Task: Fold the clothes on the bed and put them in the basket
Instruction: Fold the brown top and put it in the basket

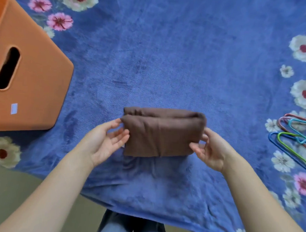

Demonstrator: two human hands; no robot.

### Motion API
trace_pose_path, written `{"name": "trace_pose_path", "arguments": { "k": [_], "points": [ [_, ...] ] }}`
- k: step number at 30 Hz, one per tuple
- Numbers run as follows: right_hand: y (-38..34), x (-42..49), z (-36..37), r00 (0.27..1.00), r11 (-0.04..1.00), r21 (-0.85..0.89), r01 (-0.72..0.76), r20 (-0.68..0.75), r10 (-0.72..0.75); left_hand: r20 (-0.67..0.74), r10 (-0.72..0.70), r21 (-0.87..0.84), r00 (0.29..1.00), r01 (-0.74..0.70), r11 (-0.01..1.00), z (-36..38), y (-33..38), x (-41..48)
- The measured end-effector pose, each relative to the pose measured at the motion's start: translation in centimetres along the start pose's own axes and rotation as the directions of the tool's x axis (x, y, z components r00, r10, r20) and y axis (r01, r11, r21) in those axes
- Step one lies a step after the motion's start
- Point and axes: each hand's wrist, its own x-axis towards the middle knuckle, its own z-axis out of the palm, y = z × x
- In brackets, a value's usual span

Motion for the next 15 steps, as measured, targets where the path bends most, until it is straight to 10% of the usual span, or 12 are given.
{"name": "trace_pose_path", "arguments": {
  "k": [3,9,15],
  "points": [
    [-0.5,0.8,0.8,0.969,0.980,-0.142,0.138,-0.184,-0.163,-0.179,0.172,0.178,0.969,-0.140,0.974,1.1,-0.8,1.3],
    [0.6,2.1,2.5,0.781,0.753,-0.462,0.469,-0.182,-0.598,-0.078,0.435,0.639,0.897,-0.289,0.712,2.7,-4.5,3.0],
    [1.4,3.8,5.0,0.633,0.571,-0.651,0.500,-0.176,-0.754,-0.054,0.804,0.756,0.592,-0.502,0.420,4.7,-6.2,3.7]
  ]
}}
